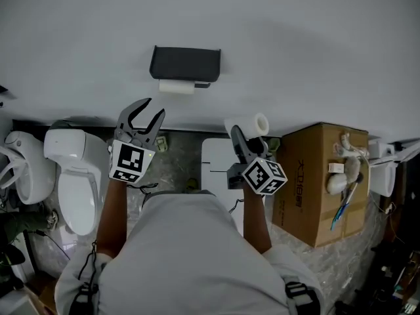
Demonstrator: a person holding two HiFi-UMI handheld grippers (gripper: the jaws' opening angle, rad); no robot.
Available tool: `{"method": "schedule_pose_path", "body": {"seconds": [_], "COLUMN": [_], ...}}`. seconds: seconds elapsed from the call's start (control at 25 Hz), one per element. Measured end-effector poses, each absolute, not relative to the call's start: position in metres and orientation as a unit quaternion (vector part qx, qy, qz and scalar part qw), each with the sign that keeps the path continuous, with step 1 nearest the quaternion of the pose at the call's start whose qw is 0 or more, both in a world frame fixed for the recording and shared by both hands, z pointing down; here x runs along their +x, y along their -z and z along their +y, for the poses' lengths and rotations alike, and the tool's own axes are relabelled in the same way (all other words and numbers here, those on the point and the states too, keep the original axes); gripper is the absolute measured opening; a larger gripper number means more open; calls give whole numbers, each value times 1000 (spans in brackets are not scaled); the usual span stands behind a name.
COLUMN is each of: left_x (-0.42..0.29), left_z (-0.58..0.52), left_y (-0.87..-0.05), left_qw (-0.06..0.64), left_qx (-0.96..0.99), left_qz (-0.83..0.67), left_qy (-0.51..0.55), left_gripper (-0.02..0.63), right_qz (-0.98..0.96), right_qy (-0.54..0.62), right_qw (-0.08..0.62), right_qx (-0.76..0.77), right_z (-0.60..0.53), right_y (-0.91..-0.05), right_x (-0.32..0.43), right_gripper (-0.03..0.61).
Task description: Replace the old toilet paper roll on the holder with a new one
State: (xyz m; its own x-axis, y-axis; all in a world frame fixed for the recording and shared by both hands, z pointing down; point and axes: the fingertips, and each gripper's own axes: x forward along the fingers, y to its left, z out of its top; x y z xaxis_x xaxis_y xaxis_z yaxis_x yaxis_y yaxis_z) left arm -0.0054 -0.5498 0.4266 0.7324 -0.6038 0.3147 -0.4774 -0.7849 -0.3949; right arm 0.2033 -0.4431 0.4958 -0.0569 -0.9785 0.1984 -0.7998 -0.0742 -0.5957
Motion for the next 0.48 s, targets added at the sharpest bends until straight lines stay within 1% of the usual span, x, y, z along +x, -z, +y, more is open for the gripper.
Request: {"method": "schedule_pose_path", "body": {"seconds": [0.12,0.32,0.48], "left_x": [17,42,52], "left_z": [-561,-577,-584], "left_y": [-434,-450,-458], "left_qw": [191,230,266], "left_qx": [-904,-885,-867], "left_qz": [282,259,250], "left_qy": [259,310,340], "left_gripper": [160,161,172], "right_qz": [654,628,616], "right_qy": [299,305,309], "right_qw": [159,181,188], "right_qx": [-677,-693,-699], "right_z": [-445,-441,-437], "right_y": [-500,-511,-517], "right_x": [220,248,257], "right_gripper": [285,285,285]}}
